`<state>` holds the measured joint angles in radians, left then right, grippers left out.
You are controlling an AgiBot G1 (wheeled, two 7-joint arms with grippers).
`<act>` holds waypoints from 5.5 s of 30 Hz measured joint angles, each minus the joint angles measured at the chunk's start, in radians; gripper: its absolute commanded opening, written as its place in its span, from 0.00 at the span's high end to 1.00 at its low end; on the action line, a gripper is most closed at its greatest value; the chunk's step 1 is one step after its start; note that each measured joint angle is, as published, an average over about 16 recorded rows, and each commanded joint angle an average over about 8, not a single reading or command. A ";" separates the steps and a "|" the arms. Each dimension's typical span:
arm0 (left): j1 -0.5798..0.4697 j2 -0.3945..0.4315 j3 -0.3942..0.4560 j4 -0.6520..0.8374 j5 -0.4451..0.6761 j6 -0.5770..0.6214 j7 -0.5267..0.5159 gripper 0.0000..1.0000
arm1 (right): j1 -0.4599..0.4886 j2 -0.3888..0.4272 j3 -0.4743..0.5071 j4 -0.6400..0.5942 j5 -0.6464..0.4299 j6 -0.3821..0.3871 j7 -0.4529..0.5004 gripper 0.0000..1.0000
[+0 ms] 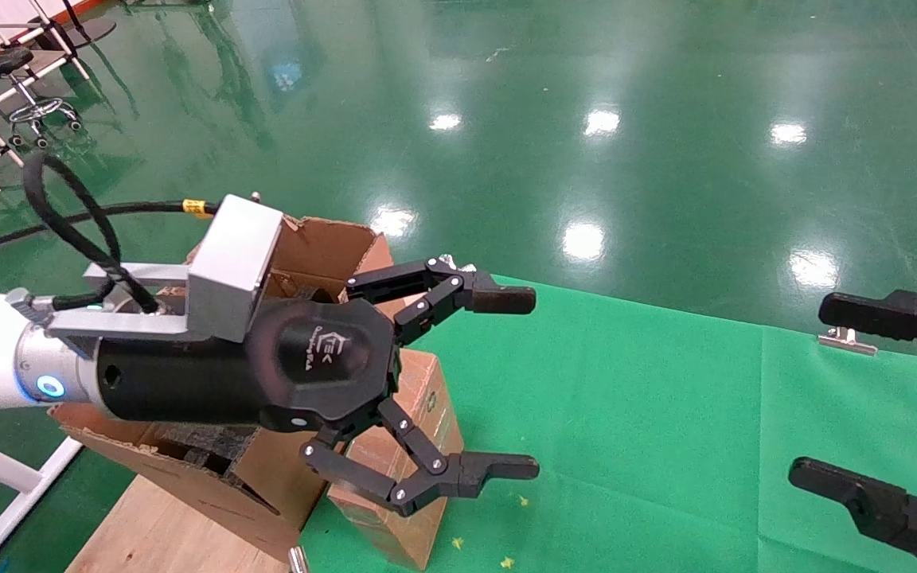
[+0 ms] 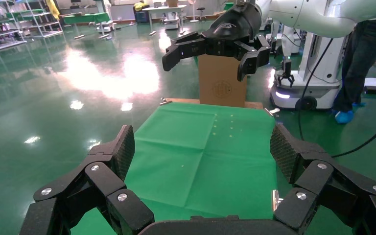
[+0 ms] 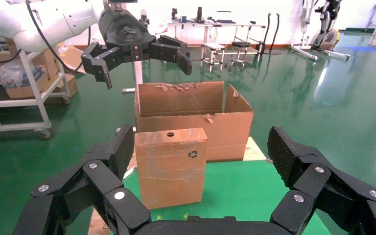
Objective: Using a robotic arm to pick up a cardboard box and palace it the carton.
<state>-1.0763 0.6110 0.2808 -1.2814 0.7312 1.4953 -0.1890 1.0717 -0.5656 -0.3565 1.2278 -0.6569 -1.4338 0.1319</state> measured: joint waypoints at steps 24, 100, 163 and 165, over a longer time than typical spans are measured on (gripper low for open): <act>-0.276 -0.105 0.190 -0.017 0.337 0.069 -0.332 0.00 | 0.000 0.000 0.000 0.000 0.000 0.000 0.000 1.00; -0.771 0.066 0.940 -0.016 0.694 0.060 -1.105 1.00 | 0.000 0.000 0.000 -0.001 0.001 0.001 0.000 0.00; -1.253 -0.095 0.866 0.644 0.880 0.071 -0.545 1.00 | 0.000 0.000 0.000 -0.001 0.001 0.001 0.000 0.00; -1.252 -0.100 0.880 0.697 0.897 0.064 -0.511 1.00 | 0.000 0.000 0.000 -0.001 0.001 0.001 0.000 0.00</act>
<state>-2.3283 0.5112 1.1610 -0.5841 1.6286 1.5596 -0.6997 1.0712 -0.5652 -0.3566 1.2271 -0.6561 -1.4331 0.1318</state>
